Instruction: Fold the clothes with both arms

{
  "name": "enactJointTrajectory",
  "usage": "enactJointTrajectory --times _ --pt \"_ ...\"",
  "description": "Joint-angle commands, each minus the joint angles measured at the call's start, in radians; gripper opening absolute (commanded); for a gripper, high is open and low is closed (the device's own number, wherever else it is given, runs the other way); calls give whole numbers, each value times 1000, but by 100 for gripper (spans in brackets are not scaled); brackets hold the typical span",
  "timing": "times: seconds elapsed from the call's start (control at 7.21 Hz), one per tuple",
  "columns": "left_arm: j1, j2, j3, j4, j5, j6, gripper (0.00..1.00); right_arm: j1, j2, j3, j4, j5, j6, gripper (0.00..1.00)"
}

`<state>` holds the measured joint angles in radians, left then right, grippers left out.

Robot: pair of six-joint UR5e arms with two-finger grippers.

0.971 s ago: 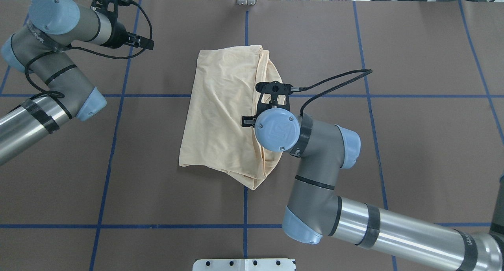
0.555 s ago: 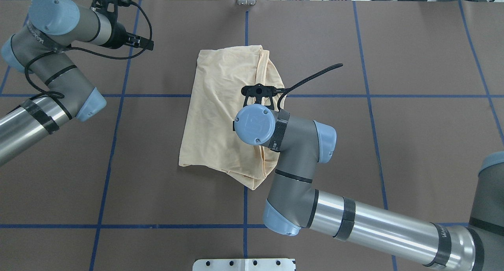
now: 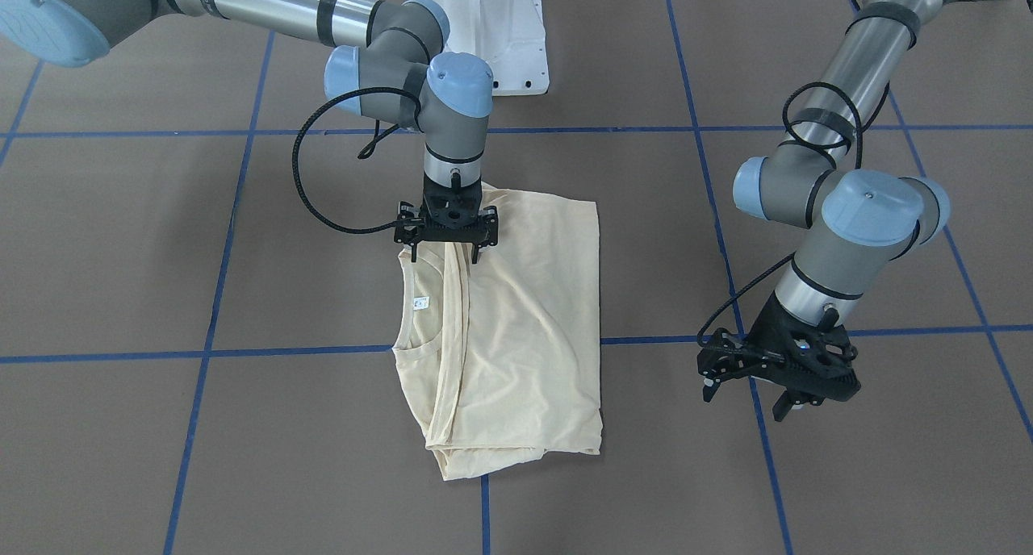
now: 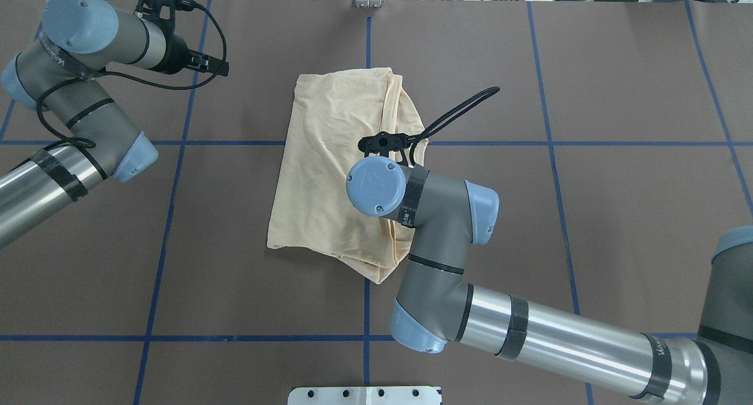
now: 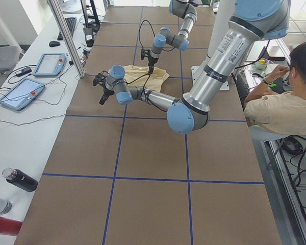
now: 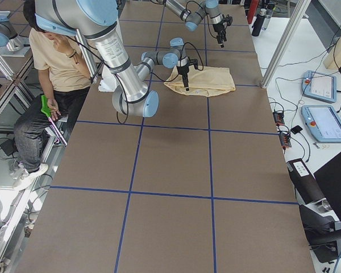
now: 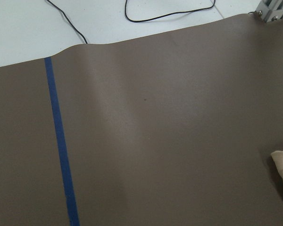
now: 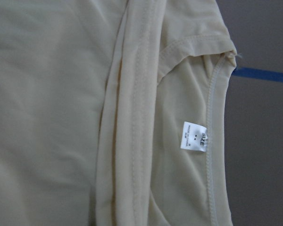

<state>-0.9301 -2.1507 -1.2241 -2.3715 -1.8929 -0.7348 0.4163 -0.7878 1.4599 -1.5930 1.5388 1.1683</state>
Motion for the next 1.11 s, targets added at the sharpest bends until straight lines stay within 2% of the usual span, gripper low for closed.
enactJointTrajectory --times 0.0,0.28,0.42,0.69,0.97 --pt "1 0 0 0 0 0 100 19 -34 38 -42 3 -79 100" --pt "1 0 0 0 0 0 100 67 -224 255 -73 38 -200 100" --pt "1 0 0 0 0 0 100 73 -287 298 -70 38 -211 100" --pt "1 0 -1 0 0 -2 100 84 -282 295 -55 33 -193 100" --pt "1 0 -8 0 0 -3 100 108 -158 252 -58 38 -120 100"
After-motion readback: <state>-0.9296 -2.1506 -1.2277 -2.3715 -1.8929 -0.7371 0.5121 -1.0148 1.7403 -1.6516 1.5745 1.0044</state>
